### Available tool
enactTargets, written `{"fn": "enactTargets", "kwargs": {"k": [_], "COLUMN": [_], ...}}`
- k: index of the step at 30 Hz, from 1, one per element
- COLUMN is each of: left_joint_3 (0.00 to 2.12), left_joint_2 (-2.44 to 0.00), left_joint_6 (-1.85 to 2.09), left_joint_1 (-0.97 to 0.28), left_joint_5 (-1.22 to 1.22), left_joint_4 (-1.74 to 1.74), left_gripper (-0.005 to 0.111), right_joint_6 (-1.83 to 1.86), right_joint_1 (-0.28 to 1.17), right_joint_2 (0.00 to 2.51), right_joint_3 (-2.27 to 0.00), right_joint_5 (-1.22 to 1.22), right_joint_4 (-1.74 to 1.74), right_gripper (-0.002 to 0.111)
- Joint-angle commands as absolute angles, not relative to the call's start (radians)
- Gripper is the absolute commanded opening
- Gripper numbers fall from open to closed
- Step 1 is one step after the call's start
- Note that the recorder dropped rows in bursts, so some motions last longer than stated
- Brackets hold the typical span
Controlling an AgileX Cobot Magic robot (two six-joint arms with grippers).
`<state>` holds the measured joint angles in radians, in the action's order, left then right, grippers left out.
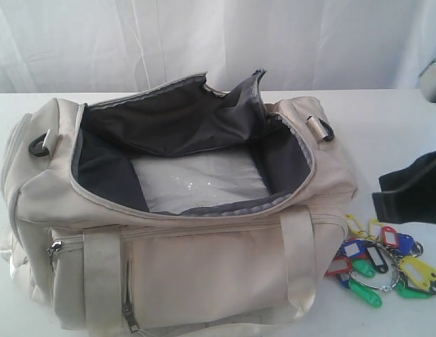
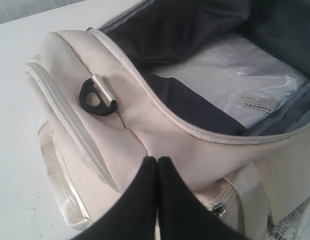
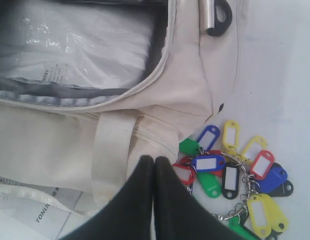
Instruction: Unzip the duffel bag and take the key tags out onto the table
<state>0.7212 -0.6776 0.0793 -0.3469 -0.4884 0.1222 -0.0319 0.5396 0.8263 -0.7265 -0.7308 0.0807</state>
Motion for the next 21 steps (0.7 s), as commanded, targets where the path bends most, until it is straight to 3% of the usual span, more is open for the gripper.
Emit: {"fn": "enactTargets", "kwargs": {"k": [1, 21], "left_joint_3": [0.717, 0.717], "left_joint_2": [-0.668, -0.668], "left_joint_6": [0.088, 0.131], "left_joint_1": [-0.350, -0.350], "left_joint_5": [-0.486, -0.516], "left_joint_4": [0.115, 0.036], "left_gripper": [0.001, 0.001], "right_joint_6": [-0.023, -0.023], "right_joint_1": [0.538, 0.538], "right_joint_2": [0.730, 0.701], "right_joint_3": [-0.673, -0.674], "right_joint_5": [-0.718, -0.727], "right_joint_4": [0.086, 0.086], "right_gripper": [0.000, 0.000]}}
